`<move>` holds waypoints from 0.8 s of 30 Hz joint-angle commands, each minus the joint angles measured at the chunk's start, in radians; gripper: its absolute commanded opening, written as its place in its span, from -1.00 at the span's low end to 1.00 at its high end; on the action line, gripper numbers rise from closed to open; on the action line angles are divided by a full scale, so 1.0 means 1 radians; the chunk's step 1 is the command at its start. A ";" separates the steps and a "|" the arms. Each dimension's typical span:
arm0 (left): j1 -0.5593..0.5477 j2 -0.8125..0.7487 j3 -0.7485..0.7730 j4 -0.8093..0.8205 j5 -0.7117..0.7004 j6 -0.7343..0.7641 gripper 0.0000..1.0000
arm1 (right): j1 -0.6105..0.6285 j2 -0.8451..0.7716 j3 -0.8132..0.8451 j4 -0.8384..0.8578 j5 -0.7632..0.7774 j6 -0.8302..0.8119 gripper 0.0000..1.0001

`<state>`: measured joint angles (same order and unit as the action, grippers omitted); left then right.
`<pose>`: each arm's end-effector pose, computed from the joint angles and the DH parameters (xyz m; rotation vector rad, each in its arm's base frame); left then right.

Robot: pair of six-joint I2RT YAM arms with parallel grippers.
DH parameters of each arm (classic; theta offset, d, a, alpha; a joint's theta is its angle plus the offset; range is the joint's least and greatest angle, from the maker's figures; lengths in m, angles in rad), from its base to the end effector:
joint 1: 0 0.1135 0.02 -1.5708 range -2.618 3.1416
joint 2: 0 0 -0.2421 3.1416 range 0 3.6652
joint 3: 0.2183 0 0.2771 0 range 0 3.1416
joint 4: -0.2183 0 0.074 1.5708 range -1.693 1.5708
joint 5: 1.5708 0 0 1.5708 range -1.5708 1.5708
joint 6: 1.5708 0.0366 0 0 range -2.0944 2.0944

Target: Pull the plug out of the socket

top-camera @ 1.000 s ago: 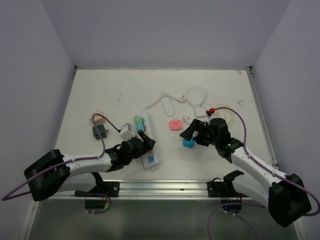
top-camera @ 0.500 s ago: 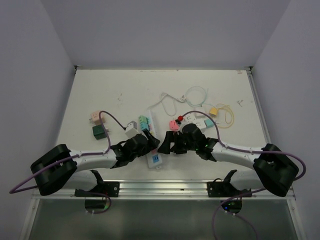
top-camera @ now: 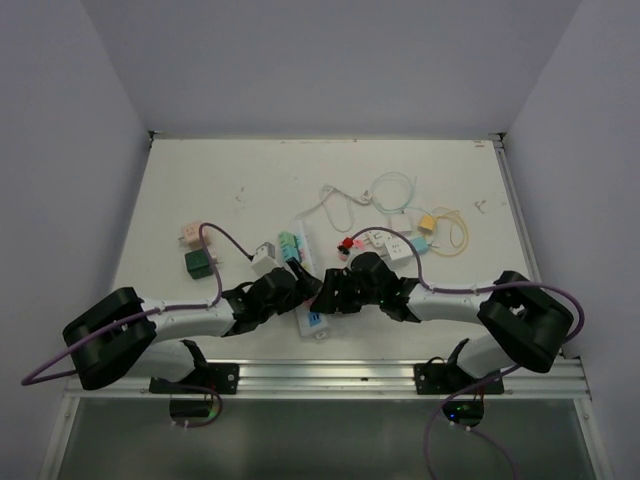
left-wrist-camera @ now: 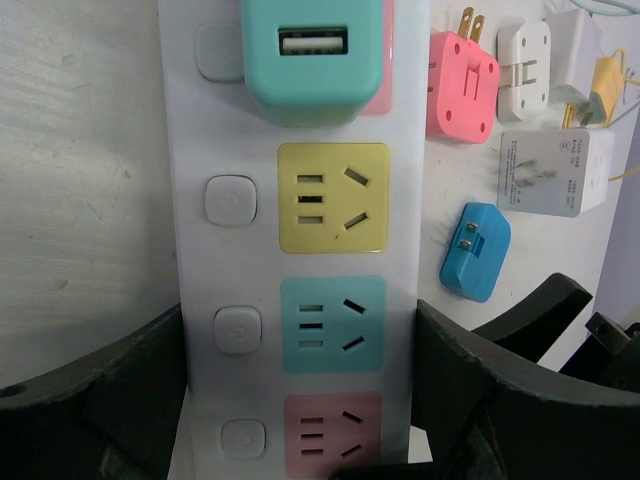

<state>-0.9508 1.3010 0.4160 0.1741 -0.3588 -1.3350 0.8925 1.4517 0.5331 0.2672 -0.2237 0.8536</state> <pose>0.1588 -0.2003 0.1048 -0.6414 2.2727 -0.8048 0.1759 0.2312 0.1088 -0.1861 2.4775 1.1201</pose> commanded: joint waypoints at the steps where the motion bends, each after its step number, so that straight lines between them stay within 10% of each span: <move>1: 0.001 0.000 0.033 0.113 0.027 -0.036 -1.00 | 0.005 0.016 0.031 0.063 0.015 0.009 0.18; 11: 0.001 -0.094 -0.013 0.116 0.024 -0.036 -0.32 | 0.006 -0.048 0.034 -0.034 0.076 -0.043 -1.00; 18: 0.001 -0.221 -0.020 0.030 0.001 -0.027 0.77 | 0.006 -0.143 0.083 -0.262 0.199 -0.163 -1.00; 24: 0.001 -0.281 -0.039 0.011 0.001 -0.024 0.99 | 0.006 -0.182 0.107 -0.348 0.251 -0.232 -1.00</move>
<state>-0.9447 1.0515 0.3832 0.1566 -0.3439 -1.3682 0.8993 1.3010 0.6041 0.0006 -0.0593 0.6918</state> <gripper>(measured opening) 0.990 0.389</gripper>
